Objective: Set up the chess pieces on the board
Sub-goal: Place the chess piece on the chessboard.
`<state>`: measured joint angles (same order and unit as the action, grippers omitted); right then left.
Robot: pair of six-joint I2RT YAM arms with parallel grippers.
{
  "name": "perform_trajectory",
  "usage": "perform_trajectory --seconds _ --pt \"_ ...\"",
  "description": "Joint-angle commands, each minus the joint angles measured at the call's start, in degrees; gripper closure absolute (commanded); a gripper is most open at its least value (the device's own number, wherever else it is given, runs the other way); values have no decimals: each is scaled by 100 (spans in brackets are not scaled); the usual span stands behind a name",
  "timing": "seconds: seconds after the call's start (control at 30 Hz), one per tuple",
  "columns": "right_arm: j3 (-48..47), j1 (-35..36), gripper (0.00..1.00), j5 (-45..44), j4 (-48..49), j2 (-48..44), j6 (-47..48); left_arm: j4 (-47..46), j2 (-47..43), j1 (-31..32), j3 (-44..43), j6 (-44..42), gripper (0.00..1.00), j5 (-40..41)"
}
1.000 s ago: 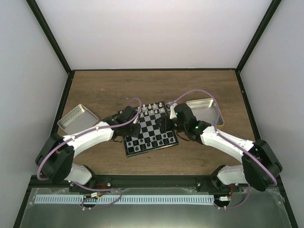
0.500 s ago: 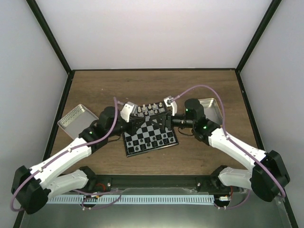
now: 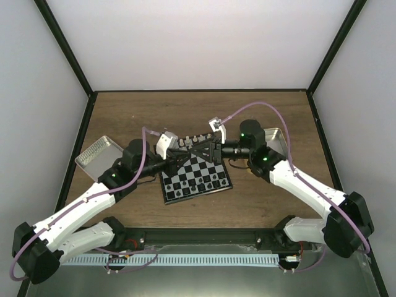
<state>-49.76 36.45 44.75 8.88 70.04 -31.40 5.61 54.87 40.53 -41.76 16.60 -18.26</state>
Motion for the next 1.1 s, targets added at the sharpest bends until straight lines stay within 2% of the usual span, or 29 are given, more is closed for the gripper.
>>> perform_trajectory --seconds 0.0,0.17,0.4,0.6,0.7,0.83,0.97,1.07 --pt "-360 -34 56 138 -125 102 81 -162 -115 7 55 -122 91 -184" --pt "-541 -41 56 48 -457 332 164 -131 -126 1 58 -153 91 -204" --pt "-700 -34 69 413 -668 622 172 -121 -159 4 77 -154 90 -94" --pt "-736 -31 71 690 -843 806 171 -58 -95 0 57 -159 90 21" --pt "-744 -32 77 841 -860 879 127 -56 -100 7 51 -175 90 24" --pt "-787 -19 93 1070 -809 966 -8 -60 -119 1 52 -175 89 39" --pt "-716 -28 97 824 -584 903 -164 0 -159 1 70 -100 82 348" --pt "-612 -27 96 230 -488 810 -188 117 -143 -1 61 -39 66 629"
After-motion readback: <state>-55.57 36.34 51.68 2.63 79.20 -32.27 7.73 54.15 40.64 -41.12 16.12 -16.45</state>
